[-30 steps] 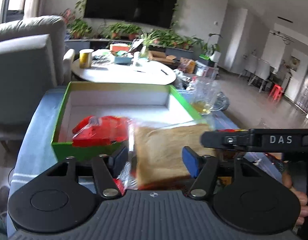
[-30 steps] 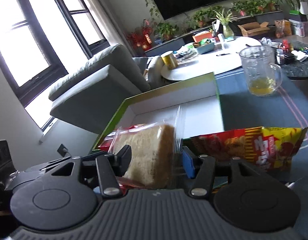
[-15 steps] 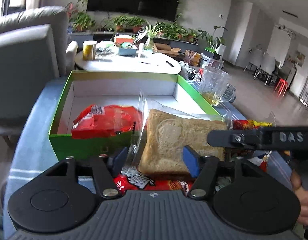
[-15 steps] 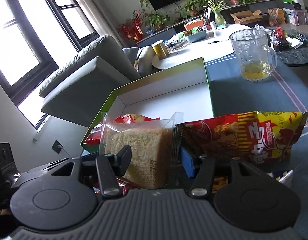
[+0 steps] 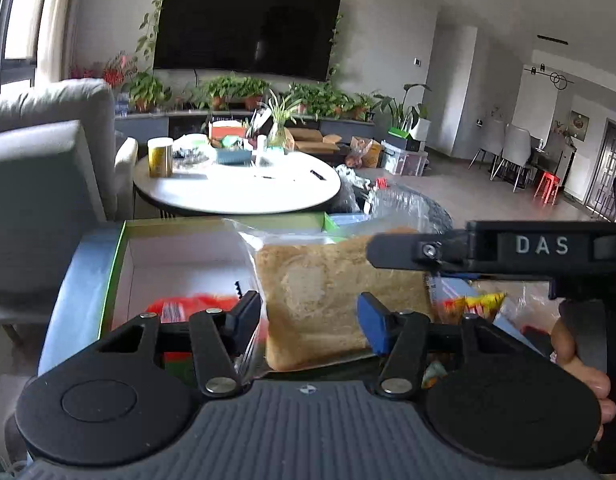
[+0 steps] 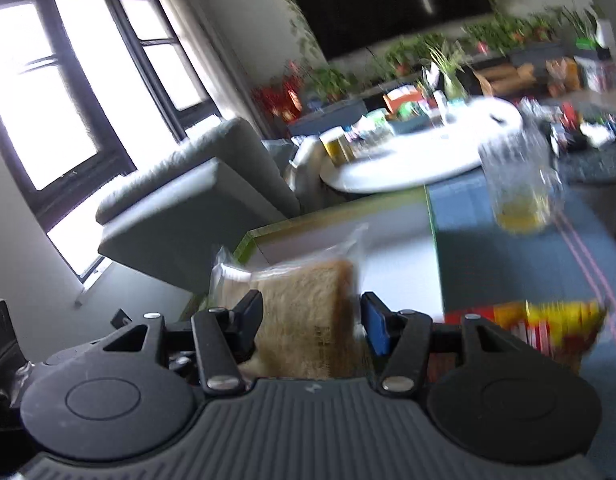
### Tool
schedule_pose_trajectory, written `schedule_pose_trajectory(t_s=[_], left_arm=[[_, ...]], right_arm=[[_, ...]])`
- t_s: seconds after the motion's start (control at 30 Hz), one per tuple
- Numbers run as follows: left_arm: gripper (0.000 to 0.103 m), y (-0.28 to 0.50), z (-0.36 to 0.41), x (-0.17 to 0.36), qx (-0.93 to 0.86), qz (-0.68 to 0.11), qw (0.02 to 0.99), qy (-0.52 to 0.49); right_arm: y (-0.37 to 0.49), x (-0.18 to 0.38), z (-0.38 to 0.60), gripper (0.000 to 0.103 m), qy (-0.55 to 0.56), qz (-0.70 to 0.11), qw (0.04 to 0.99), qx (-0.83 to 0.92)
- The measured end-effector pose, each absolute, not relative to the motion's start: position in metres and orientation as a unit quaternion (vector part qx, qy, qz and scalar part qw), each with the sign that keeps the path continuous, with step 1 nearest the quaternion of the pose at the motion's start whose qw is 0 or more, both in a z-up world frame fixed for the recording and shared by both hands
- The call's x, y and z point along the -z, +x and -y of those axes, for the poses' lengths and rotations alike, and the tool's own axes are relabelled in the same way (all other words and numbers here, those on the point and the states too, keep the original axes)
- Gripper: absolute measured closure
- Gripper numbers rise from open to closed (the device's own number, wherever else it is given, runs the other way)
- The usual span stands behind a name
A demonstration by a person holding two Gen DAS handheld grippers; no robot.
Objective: Organize snacks
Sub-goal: 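Lower the bagged bread into the green box and open both tools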
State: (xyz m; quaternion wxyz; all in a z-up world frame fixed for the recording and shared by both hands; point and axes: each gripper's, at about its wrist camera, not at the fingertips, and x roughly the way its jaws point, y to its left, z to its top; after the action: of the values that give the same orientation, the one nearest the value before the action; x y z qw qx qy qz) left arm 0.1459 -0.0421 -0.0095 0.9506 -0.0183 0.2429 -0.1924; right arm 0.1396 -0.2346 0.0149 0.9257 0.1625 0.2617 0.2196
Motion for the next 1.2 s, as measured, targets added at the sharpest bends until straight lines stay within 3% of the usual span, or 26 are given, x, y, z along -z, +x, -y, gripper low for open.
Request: schedule_pose_trajectory(t_s=[0.37, 0.83, 0.93, 1.07, 1.2], left_arm=[[0.053, 0.199, 0.06, 0.013, 0.189, -0.261, 0.946, -0.025], [0.052, 0.246, 0.072, 0.051, 0.193, -0.311, 0.93, -0.033], [0.051, 0.252, 0.07, 0.055, 0.189, -0.315, 0.929, -0.039], [0.041, 0.253, 0.07, 0.054, 0.172, -0.313, 0.934, -0.029], [0.04, 0.249, 0.073, 0.052, 0.164, -0.312, 0.936, -0.015]], right_arm=[[0.183, -0.019, 0.232, 0.031, 0.103, -0.245, 0.943, -0.198], [0.234, 0.033, 0.244, 0.031, 0.126, -0.327, 0.922, -0.164], [0.237, 0.039, 0.247, 0.031, 0.138, -0.332, 0.918, -0.166], [0.233, 0.034, 0.244, 0.031, 0.125, -0.321, 0.924, -0.163], [0.227, 0.029, 0.249, 0.031, 0.134, -0.311, 0.927, -0.159]])
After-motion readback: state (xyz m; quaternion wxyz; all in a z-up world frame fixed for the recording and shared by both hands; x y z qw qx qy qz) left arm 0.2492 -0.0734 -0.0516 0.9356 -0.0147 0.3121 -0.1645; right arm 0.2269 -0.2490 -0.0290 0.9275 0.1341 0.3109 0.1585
